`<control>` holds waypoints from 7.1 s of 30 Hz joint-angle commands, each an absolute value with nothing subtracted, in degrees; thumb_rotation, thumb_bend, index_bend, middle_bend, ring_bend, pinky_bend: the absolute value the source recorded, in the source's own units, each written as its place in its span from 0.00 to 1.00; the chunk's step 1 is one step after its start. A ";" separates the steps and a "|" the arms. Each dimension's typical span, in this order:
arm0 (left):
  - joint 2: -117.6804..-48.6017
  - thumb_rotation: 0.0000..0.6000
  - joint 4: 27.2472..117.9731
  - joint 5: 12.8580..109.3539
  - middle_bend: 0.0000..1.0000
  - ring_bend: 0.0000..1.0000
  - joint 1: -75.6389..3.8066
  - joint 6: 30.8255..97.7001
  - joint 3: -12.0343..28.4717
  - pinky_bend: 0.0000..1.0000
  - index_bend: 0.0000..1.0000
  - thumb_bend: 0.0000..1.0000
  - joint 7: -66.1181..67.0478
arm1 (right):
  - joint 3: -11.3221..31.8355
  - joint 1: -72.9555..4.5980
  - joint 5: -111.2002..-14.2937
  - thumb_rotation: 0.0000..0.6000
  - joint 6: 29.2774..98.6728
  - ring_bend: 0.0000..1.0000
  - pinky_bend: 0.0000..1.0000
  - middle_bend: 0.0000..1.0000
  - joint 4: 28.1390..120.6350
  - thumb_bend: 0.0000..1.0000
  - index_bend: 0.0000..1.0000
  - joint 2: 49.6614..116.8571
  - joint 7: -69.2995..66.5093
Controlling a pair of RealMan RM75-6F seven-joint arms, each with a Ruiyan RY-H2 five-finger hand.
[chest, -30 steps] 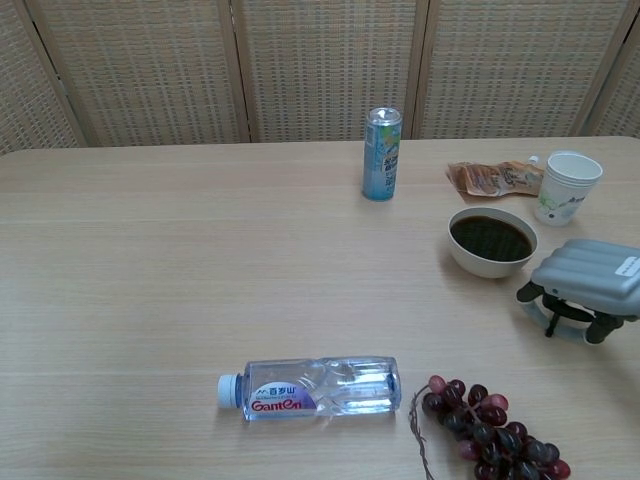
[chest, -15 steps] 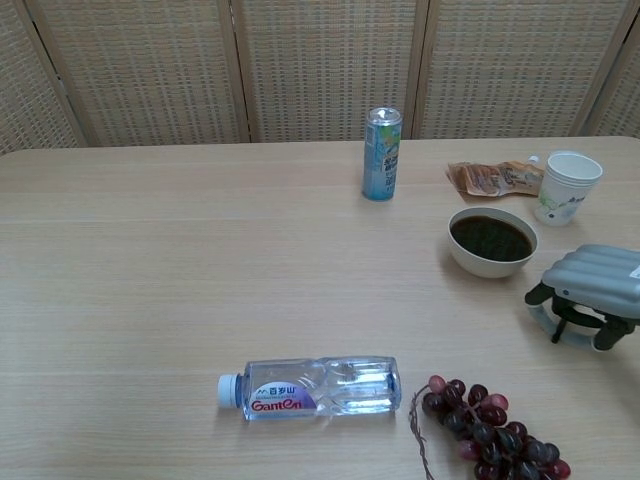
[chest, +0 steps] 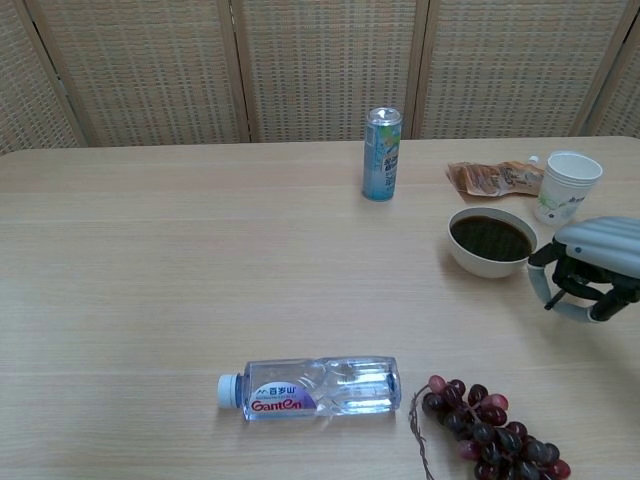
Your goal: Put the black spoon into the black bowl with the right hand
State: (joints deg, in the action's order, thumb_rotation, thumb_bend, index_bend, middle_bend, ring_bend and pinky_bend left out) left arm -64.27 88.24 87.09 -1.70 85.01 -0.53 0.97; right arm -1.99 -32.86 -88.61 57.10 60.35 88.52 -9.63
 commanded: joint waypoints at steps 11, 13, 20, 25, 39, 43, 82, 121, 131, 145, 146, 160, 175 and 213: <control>-64.32 1.00 88.37 87.20 0.00 0.00 -1.91 84.63 -0.72 0.00 0.00 0.04 1.03 | 2.39 -36.65 -84.39 1.00 51.31 0.96 1.00 0.94 77.86 0.82 0.78 77.32 -14.76; -64.35 1.00 88.26 87.20 0.00 0.00 -1.88 84.65 -0.75 0.00 0.00 0.04 0.92 | 2.80 -37.40 -83.77 1.00 49.85 0.96 1.00 0.94 79.12 0.82 0.78 76.62 -15.55; -64.53 1.00 87.66 87.07 0.00 0.00 -1.54 84.83 -0.97 0.00 0.00 0.03 0.41 | 5.05 -40.08 -81.72 1.00 46.33 0.96 1.00 0.94 80.31 0.82 0.78 76.13 -17.59; -64.70 1.00 87.10 86.85 0.00 0.00 -1.43 84.69 -1.05 0.00 0.00 0.04 -0.11 | 7.03 -42.03 -78.86 1.00 42.91 0.96 1.00 0.94 80.07 0.82 0.78 76.40 -20.45; -65.02 1.00 86.18 86.42 0.00 0.00 -1.19 84.44 -1.17 0.00 0.00 0.04 -0.85 | 10.56 -47.20 -72.75 1.00 33.40 0.96 1.00 0.94 72.28 0.82 0.78 81.77 -26.54; -65.03 1.00 86.12 86.31 0.00 0.00 -1.07 84.43 -1.22 0.00 0.00 0.04 -0.90 | 10.70 -47.80 -72.28 1.00 32.12 0.96 1.00 0.94 70.08 0.82 0.78 83.21 -27.25; -64.75 1.00 87.00 86.34 0.00 0.00 -1.00 84.39 -1.19 0.00 0.00 0.03 -0.08 | 10.61 -49.32 -73.13 1.00 27.45 0.96 1.00 0.94 65.42 0.82 0.78 84.76 -28.81; -64.93 1.00 87.35 86.22 0.00 0.00 -1.42 83.86 -1.02 0.00 0.00 0.04 0.83 | 10.06 -50.26 -73.54 1.00 25.26 0.96 1.00 0.94 63.23 0.82 0.78 84.32 -29.04; -65.16 1.00 87.46 85.89 0.00 0.00 -1.14 83.89 -1.20 0.00 0.00 0.04 1.10 | 10.95 -52.11 -73.56 1.00 23.53 0.96 1.00 0.94 58.58 0.82 0.78 86.40 -29.58; -65.28 1.00 86.37 85.92 0.00 0.00 -0.59 84.34 -1.40 0.00 0.00 0.03 -0.08 | 10.39 -51.74 -74.17 1.00 22.76 0.96 1.00 0.94 62.85 0.82 0.78 84.90 -30.25; -65.30 1.00 86.34 85.97 0.00 0.00 -0.60 84.32 -1.42 0.00 0.00 0.03 -0.12 | 10.31 -51.56 -74.11 1.00 22.89 0.96 1.00 0.94 62.96 0.82 0.78 84.68 -30.18; -65.24 1.00 86.78 86.58 0.00 0.00 -0.86 84.47 -1.33 0.00 0.00 0.04 -0.03 | 9.93 -48.50 -74.45 1.00 27.42 0.96 1.00 0.94 66.12 0.54 0.64 82.74 -30.30; -64.93 1.00 87.14 86.61 0.00 0.00 -0.59 84.85 -1.38 0.00 0.00 0.04 -0.34 | 10.16 -45.82 -73.69 1.00 32.81 0.96 1.00 0.93 71.10 0.06 0.44 80.80 -28.55; -66.35 1.00 85.25 89.40 0.00 0.00 -0.22 89.17 -0.54 0.00 0.00 0.03 1.06 | 2.82 -16.42 -79.58 1.00 85.47 0.08 0.16 0.15 91.43 0.20 0.29 76.28 16.13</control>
